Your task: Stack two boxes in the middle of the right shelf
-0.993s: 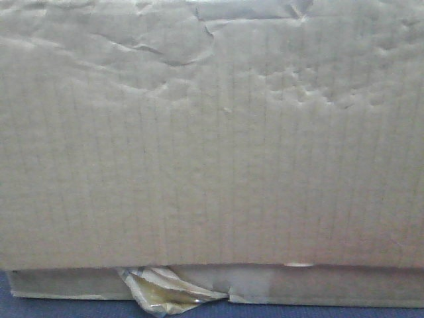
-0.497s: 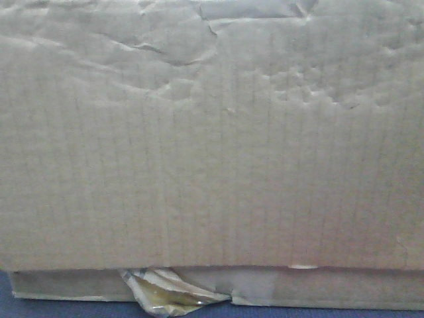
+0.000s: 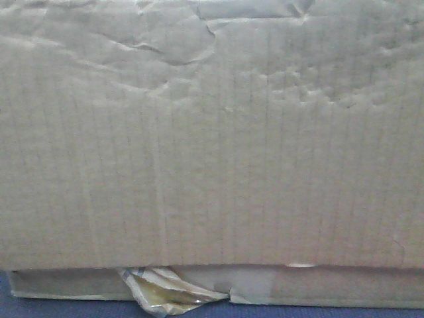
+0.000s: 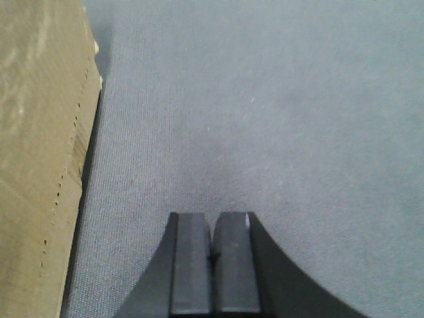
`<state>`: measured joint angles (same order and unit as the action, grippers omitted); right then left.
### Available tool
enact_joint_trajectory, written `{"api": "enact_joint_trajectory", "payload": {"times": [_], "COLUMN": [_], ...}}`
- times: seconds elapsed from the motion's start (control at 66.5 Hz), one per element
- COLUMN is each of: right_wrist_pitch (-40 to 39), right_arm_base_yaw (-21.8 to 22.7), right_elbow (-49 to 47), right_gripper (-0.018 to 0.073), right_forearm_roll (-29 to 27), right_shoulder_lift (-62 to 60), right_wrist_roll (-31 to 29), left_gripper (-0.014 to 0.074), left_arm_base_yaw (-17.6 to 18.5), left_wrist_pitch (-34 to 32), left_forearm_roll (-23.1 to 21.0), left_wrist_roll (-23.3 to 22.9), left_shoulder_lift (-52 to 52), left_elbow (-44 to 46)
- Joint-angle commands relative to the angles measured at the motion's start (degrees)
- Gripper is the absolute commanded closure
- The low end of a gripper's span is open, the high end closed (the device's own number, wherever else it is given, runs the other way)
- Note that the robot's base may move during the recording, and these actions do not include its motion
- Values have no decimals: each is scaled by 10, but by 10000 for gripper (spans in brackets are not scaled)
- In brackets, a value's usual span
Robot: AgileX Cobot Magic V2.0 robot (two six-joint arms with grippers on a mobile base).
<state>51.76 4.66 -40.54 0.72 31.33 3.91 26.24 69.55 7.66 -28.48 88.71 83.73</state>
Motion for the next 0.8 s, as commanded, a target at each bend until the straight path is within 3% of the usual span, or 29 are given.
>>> {"api": "enact_joint_trajectory", "payload": {"times": [0.0,0.15,0.421,0.587,0.707,0.783], "right_wrist_pitch": [-3,78,127,151,182,182], "right_arm_base_yaw": [2,2,-2,-70,-162,-200], "right_elbow": [-17,-92,-271,-374,-450,-479], "right_gripper": [721,721,717,717,717,717], "right_forearm_roll": [0,0,0,21,112,124], "right_shoulder_lift": [33,127,289,358,409,435], "right_wrist_roll": [22,51,80,120,196,207], "left_gripper": [258,258,258,258,258,258], "left_arm_base_yaw": [3,3,3,3,3,3], "left_wrist_pitch": [-2,-2,-2,0,0,0], "left_forearm_roll": [2,2,2,2,2,3], "left_wrist_roll": [0,0,0,0,0,0], "left_shoulder_lift": [-3,-3,-3,-3,-3,-3], "left_elbow": [4,4,4,4,4,4]}}
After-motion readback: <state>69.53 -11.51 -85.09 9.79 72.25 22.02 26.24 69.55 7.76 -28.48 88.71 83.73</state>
